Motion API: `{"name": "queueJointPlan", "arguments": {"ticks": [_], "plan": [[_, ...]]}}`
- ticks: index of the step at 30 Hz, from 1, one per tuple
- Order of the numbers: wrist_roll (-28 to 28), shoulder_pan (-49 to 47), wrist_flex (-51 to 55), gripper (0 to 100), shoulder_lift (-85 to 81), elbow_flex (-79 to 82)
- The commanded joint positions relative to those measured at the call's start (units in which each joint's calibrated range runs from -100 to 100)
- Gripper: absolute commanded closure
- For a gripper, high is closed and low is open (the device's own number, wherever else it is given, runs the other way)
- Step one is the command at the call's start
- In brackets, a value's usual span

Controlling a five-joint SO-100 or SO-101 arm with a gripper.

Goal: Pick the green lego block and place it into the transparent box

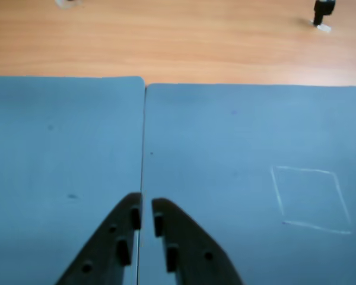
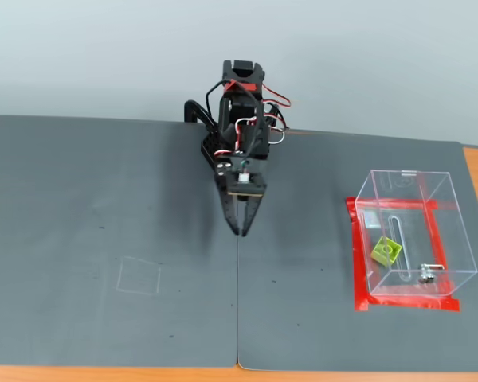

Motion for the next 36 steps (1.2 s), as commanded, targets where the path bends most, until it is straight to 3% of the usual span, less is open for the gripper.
{"name": "queueJointPlan", "arguments": {"ticks": [1,8,17,22,36], "plan": [[-0.1,0.8,-3.9,98,-0.6,3.6],[-0.1,0.4,-8.6,98,-0.6,7.2],[-0.2,0.2,0.6,98,-0.6,7.2],[-3.7,-2.0,7.6,98,-0.6,7.2],[-2.2,-1.8,7.8,98,-0.6,7.2]]}}
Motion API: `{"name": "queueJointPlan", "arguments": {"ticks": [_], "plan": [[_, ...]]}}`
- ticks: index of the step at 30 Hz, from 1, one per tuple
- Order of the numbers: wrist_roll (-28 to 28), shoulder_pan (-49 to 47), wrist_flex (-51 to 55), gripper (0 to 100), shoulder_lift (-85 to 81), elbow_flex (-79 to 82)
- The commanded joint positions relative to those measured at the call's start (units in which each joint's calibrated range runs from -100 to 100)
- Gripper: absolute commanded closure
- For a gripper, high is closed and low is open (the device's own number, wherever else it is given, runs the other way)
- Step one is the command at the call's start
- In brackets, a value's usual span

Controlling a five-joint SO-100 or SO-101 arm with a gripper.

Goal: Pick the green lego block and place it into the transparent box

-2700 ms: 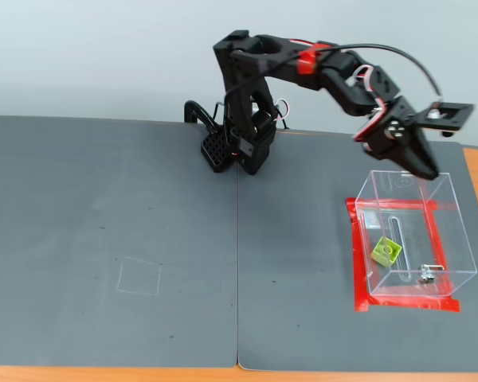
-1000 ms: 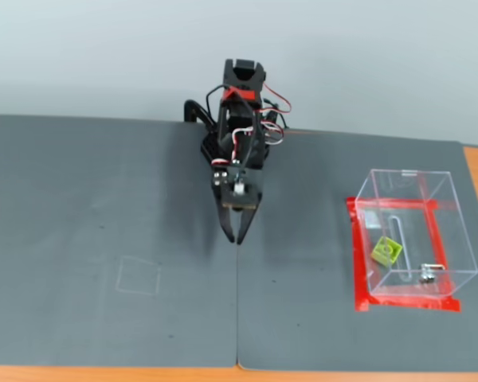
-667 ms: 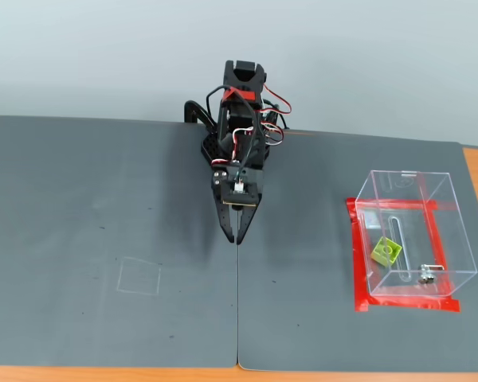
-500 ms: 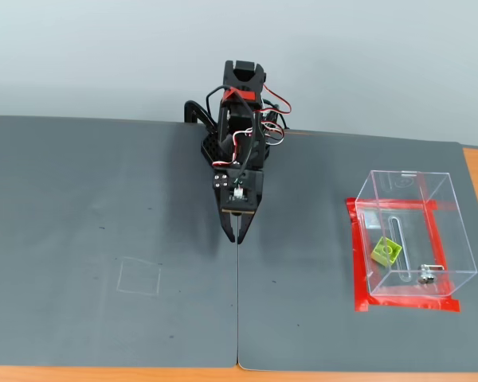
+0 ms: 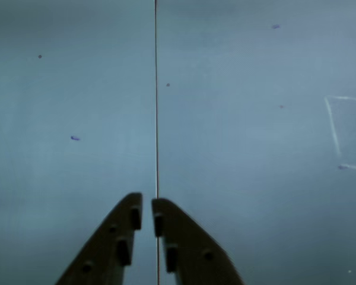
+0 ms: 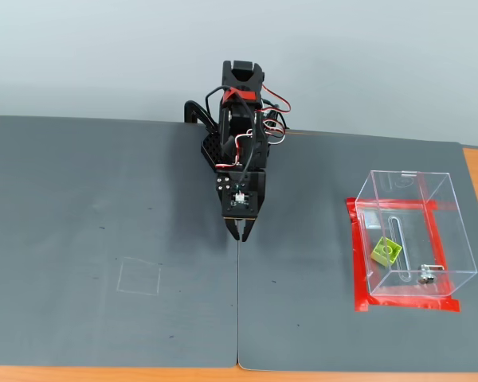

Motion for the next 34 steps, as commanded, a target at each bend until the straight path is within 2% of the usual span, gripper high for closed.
{"name": "queueJointPlan", "arguments": {"ticks": [1,34], "plan": [[0.2,-0.2,0.2,98,-0.7,0.4],[-0.1,0.0,0.1,98,-0.6,0.4]]}}
